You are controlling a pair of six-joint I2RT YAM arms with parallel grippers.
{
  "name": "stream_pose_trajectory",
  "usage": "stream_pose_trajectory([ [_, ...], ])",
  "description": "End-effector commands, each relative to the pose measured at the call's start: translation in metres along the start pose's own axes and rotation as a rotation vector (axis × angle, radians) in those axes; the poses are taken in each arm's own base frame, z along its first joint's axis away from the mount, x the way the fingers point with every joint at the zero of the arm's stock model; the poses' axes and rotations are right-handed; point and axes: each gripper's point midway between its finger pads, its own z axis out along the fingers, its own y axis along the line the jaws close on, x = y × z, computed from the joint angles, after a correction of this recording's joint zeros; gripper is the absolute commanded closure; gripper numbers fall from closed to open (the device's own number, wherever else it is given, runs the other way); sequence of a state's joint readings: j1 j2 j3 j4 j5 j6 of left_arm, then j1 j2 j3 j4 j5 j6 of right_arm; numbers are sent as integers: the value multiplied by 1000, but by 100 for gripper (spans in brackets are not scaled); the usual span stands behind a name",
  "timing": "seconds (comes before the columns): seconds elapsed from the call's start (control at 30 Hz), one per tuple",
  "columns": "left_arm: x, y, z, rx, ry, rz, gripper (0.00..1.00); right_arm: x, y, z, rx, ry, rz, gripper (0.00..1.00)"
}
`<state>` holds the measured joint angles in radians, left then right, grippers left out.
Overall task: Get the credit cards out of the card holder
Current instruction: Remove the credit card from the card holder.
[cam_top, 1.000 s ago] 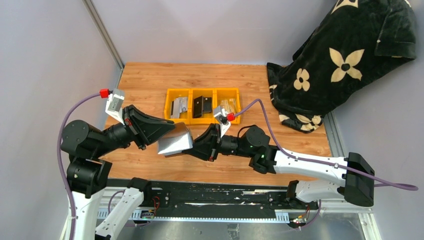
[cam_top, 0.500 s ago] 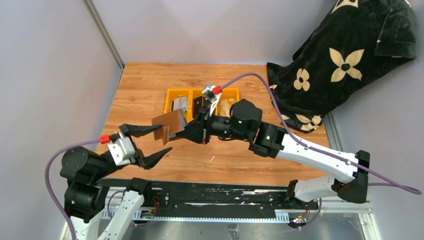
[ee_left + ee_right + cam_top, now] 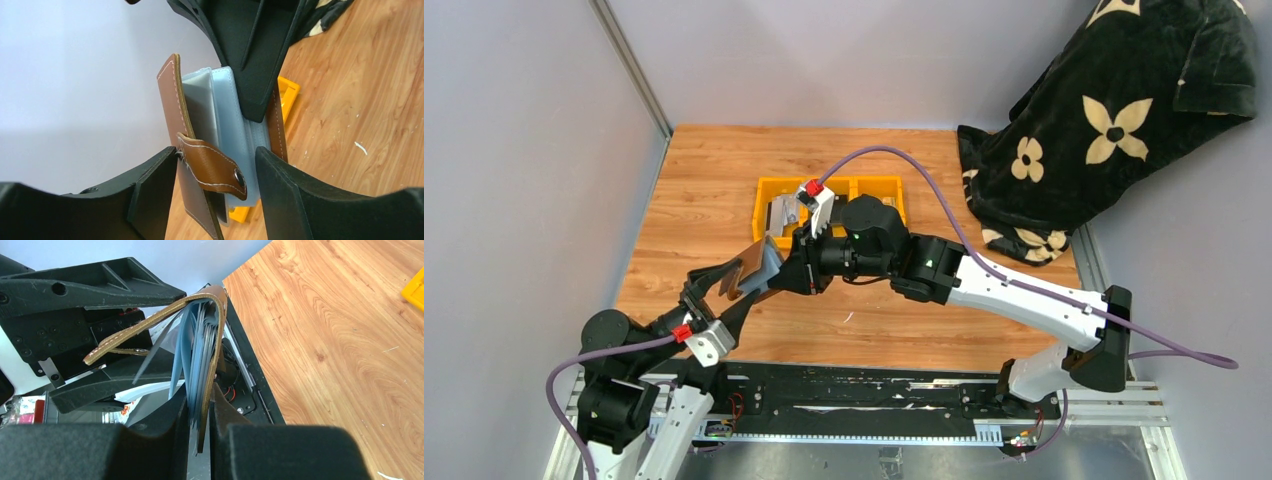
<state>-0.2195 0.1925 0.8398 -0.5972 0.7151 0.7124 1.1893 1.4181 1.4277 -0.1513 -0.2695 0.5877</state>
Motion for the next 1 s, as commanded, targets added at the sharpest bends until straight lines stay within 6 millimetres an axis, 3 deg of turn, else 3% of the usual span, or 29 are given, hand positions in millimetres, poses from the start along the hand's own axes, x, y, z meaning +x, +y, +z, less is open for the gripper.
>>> stream_pose_trajectory([
  [0.0,12,0,1,-10,31,20,35,-18,37,-1,-111,-25,5,100],
  [0.17,23,8,4,-32,82,0,42,-13,41,2,-129,-1,2,100],
  [0.4,21,35,3,-174,85,-18,72,-6,54,-1,-194,20,-39,100],
  [0.47,17,39,2,-201,71,-48,76,-5,55,-3,-199,15,-49,100],
  [0.97,-5,69,-13,-392,0,-121,81,-6,50,-11,-178,-21,-66,100],
])
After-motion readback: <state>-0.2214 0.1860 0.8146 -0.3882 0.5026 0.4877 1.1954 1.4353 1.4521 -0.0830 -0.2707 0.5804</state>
